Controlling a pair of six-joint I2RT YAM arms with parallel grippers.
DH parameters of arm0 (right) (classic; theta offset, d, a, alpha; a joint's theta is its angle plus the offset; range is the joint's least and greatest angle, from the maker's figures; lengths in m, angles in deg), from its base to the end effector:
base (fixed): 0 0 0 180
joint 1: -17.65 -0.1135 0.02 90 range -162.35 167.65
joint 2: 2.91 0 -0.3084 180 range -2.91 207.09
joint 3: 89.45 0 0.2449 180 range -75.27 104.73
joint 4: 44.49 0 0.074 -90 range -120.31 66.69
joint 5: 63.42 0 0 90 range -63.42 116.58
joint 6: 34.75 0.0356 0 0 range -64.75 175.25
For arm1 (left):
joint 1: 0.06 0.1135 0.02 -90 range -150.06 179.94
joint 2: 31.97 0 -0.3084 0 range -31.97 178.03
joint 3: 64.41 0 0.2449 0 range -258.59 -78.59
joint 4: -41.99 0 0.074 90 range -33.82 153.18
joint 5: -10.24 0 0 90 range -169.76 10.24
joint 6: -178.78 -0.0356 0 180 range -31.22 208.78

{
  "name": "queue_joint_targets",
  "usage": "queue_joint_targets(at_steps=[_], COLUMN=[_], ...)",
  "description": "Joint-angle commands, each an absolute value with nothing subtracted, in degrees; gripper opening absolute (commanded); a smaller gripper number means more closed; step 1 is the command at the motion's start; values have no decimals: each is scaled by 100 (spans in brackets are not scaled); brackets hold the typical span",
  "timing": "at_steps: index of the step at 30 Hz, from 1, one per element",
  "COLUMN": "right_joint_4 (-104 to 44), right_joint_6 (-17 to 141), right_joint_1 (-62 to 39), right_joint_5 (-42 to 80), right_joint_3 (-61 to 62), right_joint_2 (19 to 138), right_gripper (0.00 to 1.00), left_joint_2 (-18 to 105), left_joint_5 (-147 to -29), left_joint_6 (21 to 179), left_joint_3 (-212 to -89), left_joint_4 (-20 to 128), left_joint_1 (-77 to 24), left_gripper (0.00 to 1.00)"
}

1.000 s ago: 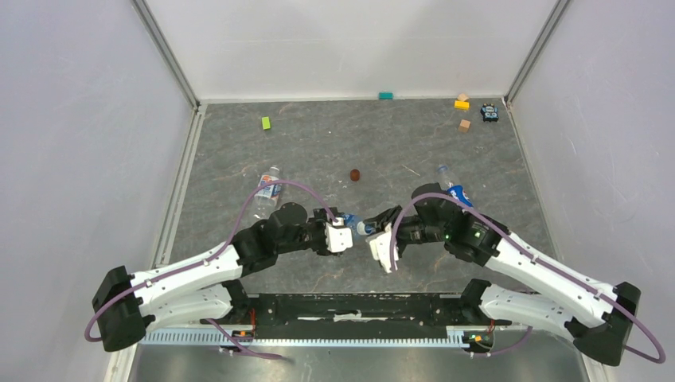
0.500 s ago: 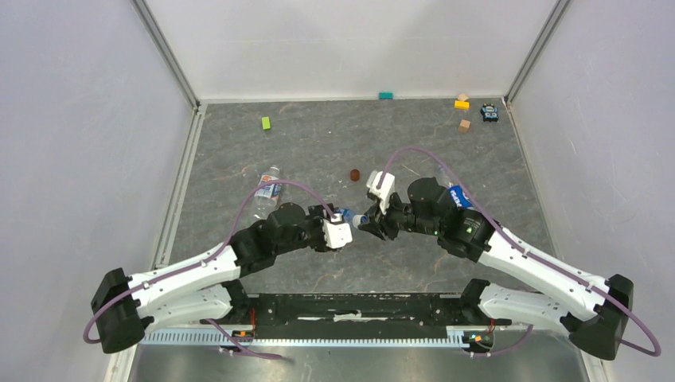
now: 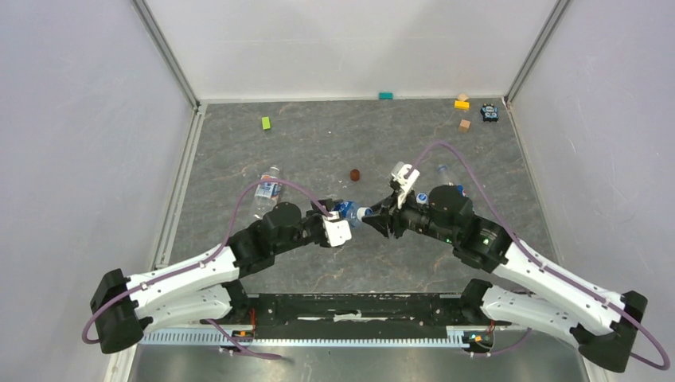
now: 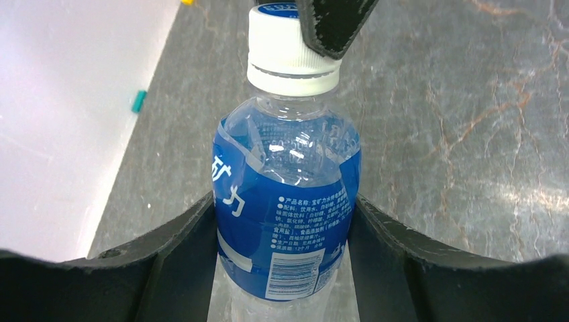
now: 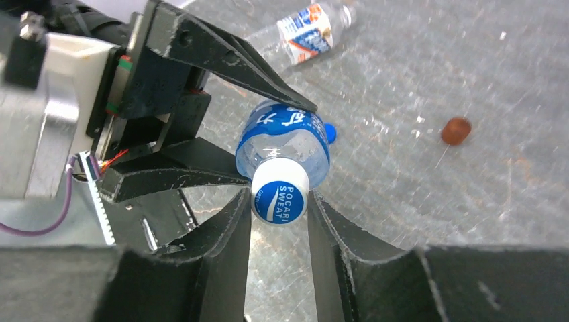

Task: Screw on the bottle caps
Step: Screw the bottle cap onto the plastic bottle.

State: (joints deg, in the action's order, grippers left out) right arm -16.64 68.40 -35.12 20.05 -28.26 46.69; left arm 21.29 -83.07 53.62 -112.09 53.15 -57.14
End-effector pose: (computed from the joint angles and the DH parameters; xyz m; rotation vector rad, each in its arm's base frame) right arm 0.0966 0.1338 0.3669 -0.7395 1.8068 0.8892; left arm 0.0984 -0.1557 0.3053 1.3788 1.2701 -0.3181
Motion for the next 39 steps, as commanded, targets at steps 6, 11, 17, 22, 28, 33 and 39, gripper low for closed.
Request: queue_joint_targets(at_steps=[6,11,17,22,28,33,39], right_joint_4=[-2705,-2258,-1898,-848,-388,-429,-526], right_joint_6=[4512,3412,2365,1075,252,231,243], right_joint_1=[-3543,-3543,-3543,-3541,-3545,-3560,-3596], right_joint_5=[1785,1058,723,411,286,281,190], right_joint_3=[-3121,-3030,-2967,-2541,-2518,-2548,-2509], right_joint_2=[3478,3527,3605,4042,4377,4484,4607], right_gripper=[60,98,98,95,77,67,60], left_joint_2=[2099,2102,2138,2181,2228,2226,2182], left_joint_5=[-8361,-8422,-8510,-8612,-8754,-8828,-8905], left_joint_6=[5259,5274,5283,5300,5326,5319,5327], left_joint_3=[-11307,-11318,-11365,-11402,-11453,-11458,-11463], left_joint_4=[5319,5345,5441,5502,5582,5583,5583], left_joint_1=[-5714,-5719,-5719,-5716,-5718,-5715,-5714], left_gripper=[2,2,2,2,2,2,2])
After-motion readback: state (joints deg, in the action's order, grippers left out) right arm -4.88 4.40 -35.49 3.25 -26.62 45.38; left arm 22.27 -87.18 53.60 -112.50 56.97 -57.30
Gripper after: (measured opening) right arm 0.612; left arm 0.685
